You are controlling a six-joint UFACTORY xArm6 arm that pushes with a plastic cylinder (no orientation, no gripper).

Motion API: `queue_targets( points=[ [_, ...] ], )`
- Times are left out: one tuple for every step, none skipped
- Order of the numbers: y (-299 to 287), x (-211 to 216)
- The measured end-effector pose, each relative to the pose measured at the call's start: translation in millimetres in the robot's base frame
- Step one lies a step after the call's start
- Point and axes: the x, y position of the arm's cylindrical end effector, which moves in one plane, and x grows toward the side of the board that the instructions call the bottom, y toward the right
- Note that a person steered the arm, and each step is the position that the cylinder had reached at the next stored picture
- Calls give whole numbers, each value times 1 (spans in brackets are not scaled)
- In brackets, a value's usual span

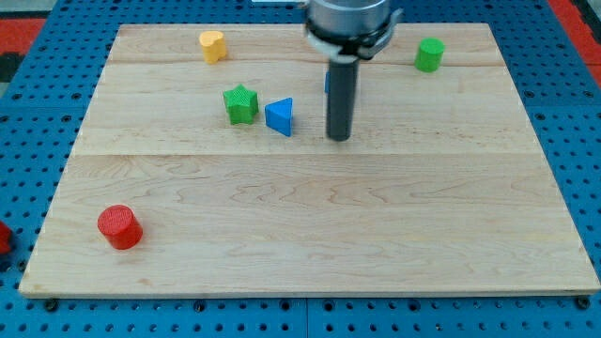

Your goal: Slide the triangle and the red circle diagonal to each other

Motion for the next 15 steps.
queue_targets(
  points=[
    [-51, -20],
    [-95, -6],
    [-108, 6],
    [-104, 13],
    [-149, 31],
    [-129, 36],
    [-67, 92],
    [-84, 186],
    [-112, 224],
    [-113, 225],
    [-140, 224],
    [-257, 215],
    [-275, 177],
    [-276, 154],
    [-283, 153]
  ],
)
